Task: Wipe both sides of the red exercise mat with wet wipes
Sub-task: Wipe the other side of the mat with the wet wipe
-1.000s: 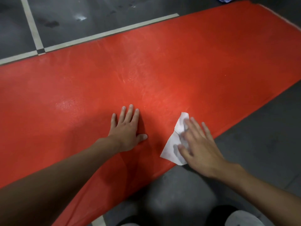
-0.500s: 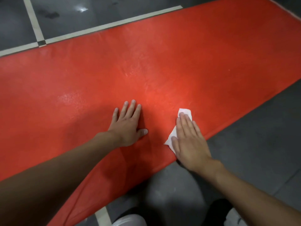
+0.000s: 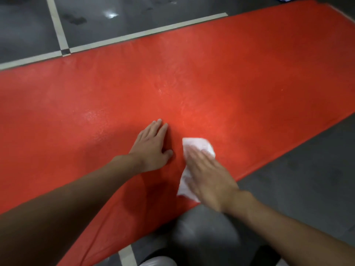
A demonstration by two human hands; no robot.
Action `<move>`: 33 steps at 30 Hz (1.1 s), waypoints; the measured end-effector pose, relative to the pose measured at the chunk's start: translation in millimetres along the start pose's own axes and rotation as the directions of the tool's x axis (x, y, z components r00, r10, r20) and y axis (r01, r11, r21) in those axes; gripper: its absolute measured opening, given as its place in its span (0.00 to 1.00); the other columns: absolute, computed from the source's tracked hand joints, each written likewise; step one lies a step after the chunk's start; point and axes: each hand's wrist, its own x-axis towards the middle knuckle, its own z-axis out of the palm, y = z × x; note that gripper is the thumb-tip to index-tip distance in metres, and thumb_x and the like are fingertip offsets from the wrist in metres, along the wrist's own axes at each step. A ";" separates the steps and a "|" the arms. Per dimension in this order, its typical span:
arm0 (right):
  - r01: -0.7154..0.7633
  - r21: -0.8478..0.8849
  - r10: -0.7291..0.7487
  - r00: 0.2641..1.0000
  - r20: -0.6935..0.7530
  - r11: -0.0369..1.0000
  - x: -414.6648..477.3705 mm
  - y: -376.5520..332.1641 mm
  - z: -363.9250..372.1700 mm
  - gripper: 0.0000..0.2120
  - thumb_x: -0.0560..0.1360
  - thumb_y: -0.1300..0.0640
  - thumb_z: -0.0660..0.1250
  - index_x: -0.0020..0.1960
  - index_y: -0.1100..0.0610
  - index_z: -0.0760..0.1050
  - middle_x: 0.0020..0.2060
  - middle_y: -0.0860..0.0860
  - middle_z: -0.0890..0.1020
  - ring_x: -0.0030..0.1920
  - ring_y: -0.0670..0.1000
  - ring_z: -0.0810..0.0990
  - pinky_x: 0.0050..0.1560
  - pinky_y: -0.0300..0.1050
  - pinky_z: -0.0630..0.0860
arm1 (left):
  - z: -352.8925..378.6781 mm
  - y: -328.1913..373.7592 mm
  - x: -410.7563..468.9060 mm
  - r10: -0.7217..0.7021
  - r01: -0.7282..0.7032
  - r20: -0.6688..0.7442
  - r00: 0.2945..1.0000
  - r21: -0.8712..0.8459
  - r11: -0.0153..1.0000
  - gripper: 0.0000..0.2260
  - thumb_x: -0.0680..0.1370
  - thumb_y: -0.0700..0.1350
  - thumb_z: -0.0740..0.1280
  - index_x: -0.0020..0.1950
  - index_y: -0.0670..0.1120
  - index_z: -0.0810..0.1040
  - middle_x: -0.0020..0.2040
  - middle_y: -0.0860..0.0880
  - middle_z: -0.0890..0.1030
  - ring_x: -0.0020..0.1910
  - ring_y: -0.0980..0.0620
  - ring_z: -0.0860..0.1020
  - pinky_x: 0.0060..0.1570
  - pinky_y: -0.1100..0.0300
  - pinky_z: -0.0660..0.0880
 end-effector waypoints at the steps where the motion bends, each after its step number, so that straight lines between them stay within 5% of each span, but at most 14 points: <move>1: -0.076 0.001 0.076 0.997 0.030 0.997 5.7 8.1 -6.3 0.33 0.82 0.46 0.46 0.78 0.68 0.52 0.78 0.63 0.52 0.79 0.60 0.50 0.79 0.56 0.48 | -3.5 -3.4 1.9 -0.004 0.004 -0.002 1.000 -0.001 1.000 0.39 0.76 0.55 0.66 0.80 0.47 0.50 0.81 0.47 0.47 0.79 0.48 0.46 0.77 0.52 0.48; 4: -0.289 0.053 0.285 0.956 0.067 0.956 16.6 -9.6 -4.5 0.34 0.81 0.46 0.45 0.79 0.68 0.47 0.79 0.64 0.46 0.79 0.60 0.43 0.78 0.56 0.44 | -6.9 -13.2 0.8 -0.010 0.011 -0.002 1.000 0.046 0.999 0.37 0.77 0.57 0.66 0.80 0.50 0.52 0.80 0.46 0.47 0.79 0.46 0.46 0.76 0.48 0.51; 8: 0.034 0.014 -0.034 0.999 0.025 0.999 10.5 -3.2 2.1 0.32 0.83 0.46 0.44 0.78 0.68 0.54 0.78 0.64 0.53 0.79 0.60 0.51 0.77 0.58 0.53 | -8.6 -15.0 1.9 -0.176 0.179 -0.044 0.983 0.089 0.980 0.45 0.71 0.66 0.69 0.79 0.56 0.47 0.80 0.46 0.40 0.78 0.45 0.37 0.74 0.40 0.44; 11: -0.203 0.029 0.202 0.978 0.054 0.979 27.3 18.9 -9.2 0.35 0.79 0.45 0.35 0.79 0.66 0.44 0.79 0.62 0.45 0.80 0.58 0.43 0.79 0.54 0.42 | -12.3 -21.8 4.9 -0.232 0.228 0.034 0.972 0.103 0.968 0.51 0.68 0.71 0.67 0.80 0.53 0.43 0.80 0.49 0.39 0.79 0.46 0.38 0.75 0.39 0.43; 13: -0.291 0.064 0.288 0.956 0.046 0.955 33.5 -1.4 -4.1 0.37 0.77 0.44 0.35 0.79 0.67 0.45 0.79 0.63 0.46 0.80 0.59 0.42 0.78 0.56 0.43 | -16.7 -22.7 7.9 -0.236 0.229 0.048 0.971 0.119 0.966 0.50 0.68 0.70 0.69 0.80 0.53 0.46 0.81 0.49 0.42 0.79 0.46 0.42 0.74 0.39 0.47; 17: 0.063 0.018 -0.064 0.998 0.011 0.998 29.1 5.8 4.1 0.34 0.81 0.45 0.42 0.78 0.68 0.53 0.78 0.63 0.53 0.79 0.60 0.51 0.78 0.57 0.51 | -36.2 -23.6 16.3 -0.237 0.236 -0.013 0.972 0.136 0.962 0.40 0.68 0.62 0.74 0.74 0.56 0.60 0.74 0.50 0.60 0.71 0.43 0.59 0.64 0.43 0.62; 19: -0.055 0.041 0.054 0.998 0.024 0.998 42.1 27.0 -4.1 0.35 0.80 0.45 0.39 0.79 0.67 0.50 0.79 0.62 0.51 0.80 0.58 0.50 0.79 0.55 0.47 | -39.8 -23.9 15.3 -0.231 0.233 -0.034 0.972 0.158 0.959 0.36 0.69 0.60 0.74 0.73 0.56 0.61 0.70 0.51 0.63 0.68 0.44 0.62 0.61 0.44 0.64; 22: -0.286 0.049 0.286 0.958 0.019 0.957 56.0 8.1 -0.8 0.36 0.78 0.46 0.36 0.79 0.67 0.46 0.79 0.63 0.47 0.80 0.58 0.43 0.78 0.56 0.44 | -34.7 -21.3 14.7 -0.267 0.269 -0.037 0.963 0.188 0.945 0.40 0.71 0.59 0.73 0.76 0.52 0.56 0.75 0.48 0.57 0.72 0.43 0.57 0.66 0.43 0.61; 26: 0.083 0.002 -0.083 0.997 0.013 0.997 50.7 6.9 6.0 0.34 0.81 0.46 0.41 0.78 0.68 0.51 0.78 0.64 0.52 0.80 0.60 0.48 0.78 0.58 0.51 | -39.0 -23.8 20.0 -0.378 0.365 0.079 0.922 0.146 0.920 0.48 0.72 0.60 0.72 0.80 0.51 0.43 0.80 0.46 0.39 0.79 0.41 0.40 0.72 0.34 0.49; 30: -0.214 0.063 0.213 0.977 0.018 0.975 71.7 23.3 -9.3 0.37 0.78 0.45 0.36 0.79 0.68 0.47 0.79 0.63 0.49 0.80 0.58 0.45 0.78 0.57 0.45 | -38.8 -28.5 18.6 -0.359 0.343 0.097 0.928 0.152 0.927 0.48 0.72 0.61 0.71 0.80 0.53 0.42 0.80 0.48 0.39 0.79 0.41 0.40 0.72 0.33 0.50; 33: -0.066 0.041 0.067 0.998 -0.016 0.997 68.8 -10.7 6.2 0.34 0.81 0.48 0.39 0.78 0.69 0.50 0.78 0.66 0.50 0.79 0.62 0.45 0.77 0.61 0.47 | -38.8 -25.3 22.2 -0.368 0.352 0.085 0.926 0.162 0.922 0.48 0.71 0.61 0.73 0.79 0.52 0.44 0.80 0.47 0.41 0.78 0.40 0.41 0.71 0.32 0.51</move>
